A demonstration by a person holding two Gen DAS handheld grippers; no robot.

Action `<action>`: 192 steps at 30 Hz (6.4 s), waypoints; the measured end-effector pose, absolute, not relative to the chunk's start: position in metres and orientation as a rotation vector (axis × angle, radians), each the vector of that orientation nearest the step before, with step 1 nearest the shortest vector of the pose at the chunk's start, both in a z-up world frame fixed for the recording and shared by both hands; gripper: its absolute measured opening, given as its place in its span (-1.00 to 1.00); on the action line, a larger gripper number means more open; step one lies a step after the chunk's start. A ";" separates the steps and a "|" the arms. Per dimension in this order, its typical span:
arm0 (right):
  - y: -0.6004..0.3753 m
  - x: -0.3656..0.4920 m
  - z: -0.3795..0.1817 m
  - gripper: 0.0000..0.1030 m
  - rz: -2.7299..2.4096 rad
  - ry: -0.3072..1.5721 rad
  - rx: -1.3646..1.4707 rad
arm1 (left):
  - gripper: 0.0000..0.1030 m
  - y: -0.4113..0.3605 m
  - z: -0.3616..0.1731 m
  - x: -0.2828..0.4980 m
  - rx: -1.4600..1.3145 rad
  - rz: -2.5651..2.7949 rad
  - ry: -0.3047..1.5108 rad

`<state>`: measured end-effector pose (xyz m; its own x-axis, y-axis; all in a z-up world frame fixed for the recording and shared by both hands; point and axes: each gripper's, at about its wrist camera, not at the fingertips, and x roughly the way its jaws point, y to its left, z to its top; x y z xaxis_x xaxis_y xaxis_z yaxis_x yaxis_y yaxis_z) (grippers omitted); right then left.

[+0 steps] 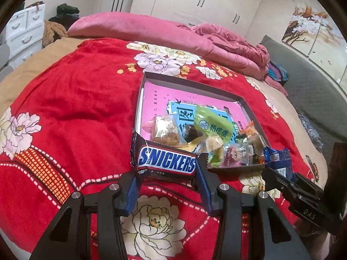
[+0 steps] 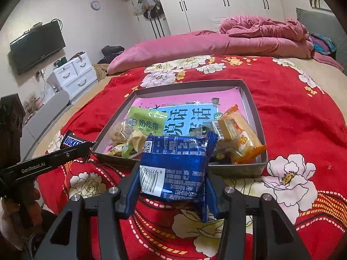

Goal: Organize snacks

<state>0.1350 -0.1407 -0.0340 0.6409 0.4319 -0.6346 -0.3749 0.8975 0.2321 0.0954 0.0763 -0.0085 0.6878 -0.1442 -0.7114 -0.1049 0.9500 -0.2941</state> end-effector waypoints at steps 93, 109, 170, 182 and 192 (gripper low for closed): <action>-0.118 0.198 -0.041 0.11 0.371 0.728 0.074 | -0.03 0.062 -0.037 0.160 -0.274 -0.018 0.886; -0.125 0.184 -0.023 0.32 0.352 0.641 0.070 | 0.33 0.062 -0.027 0.157 -0.266 -0.019 0.843; -0.164 0.078 -0.021 0.98 0.221 0.686 0.067 | 0.55 0.027 -0.005 0.053 -0.172 -0.017 0.836; -0.162 0.073 -0.025 0.98 0.221 0.701 0.031 | 0.55 0.025 -0.006 0.045 -0.173 -0.008 0.854; -0.167 0.073 -0.024 0.98 0.209 0.700 0.039 | 0.55 0.023 -0.005 0.042 -0.149 -0.005 0.852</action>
